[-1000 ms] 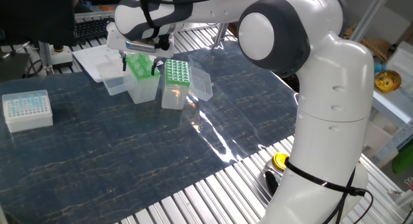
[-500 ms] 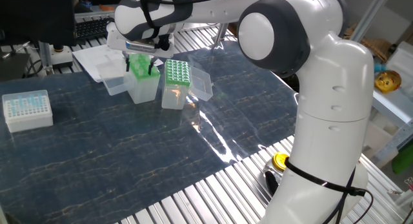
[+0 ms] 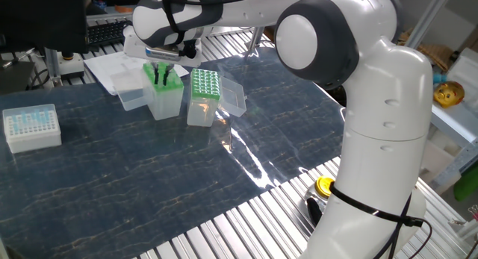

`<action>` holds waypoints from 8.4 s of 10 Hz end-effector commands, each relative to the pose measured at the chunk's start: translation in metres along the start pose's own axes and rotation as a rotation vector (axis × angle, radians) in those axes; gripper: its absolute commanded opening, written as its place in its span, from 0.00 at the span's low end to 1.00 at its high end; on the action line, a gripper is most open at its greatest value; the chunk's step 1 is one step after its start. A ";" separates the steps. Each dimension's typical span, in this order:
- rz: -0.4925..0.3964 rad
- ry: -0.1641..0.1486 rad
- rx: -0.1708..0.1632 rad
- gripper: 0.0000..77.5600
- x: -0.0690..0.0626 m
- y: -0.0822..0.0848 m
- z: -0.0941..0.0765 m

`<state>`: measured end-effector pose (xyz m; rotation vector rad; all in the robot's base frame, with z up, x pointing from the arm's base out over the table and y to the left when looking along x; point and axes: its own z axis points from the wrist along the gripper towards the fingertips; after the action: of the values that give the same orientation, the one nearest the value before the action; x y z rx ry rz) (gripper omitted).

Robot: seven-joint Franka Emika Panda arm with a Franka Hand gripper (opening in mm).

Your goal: Transfer all large pipette tips from one holder to another

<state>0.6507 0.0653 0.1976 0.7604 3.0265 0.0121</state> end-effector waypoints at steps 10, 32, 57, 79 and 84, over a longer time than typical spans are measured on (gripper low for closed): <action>-0.028 -0.006 -0.010 0.02 0.000 -0.002 -0.024; 0.004 -0.002 -0.018 0.02 -0.006 -0.011 -0.148; -0.269 0.027 0.014 0.02 0.007 -0.086 -0.140; -0.284 0.027 0.007 0.02 0.004 -0.096 -0.137; -0.289 0.024 0.002 0.02 0.000 -0.097 -0.123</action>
<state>0.5998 -0.0202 0.3214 0.3139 3.1321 0.0116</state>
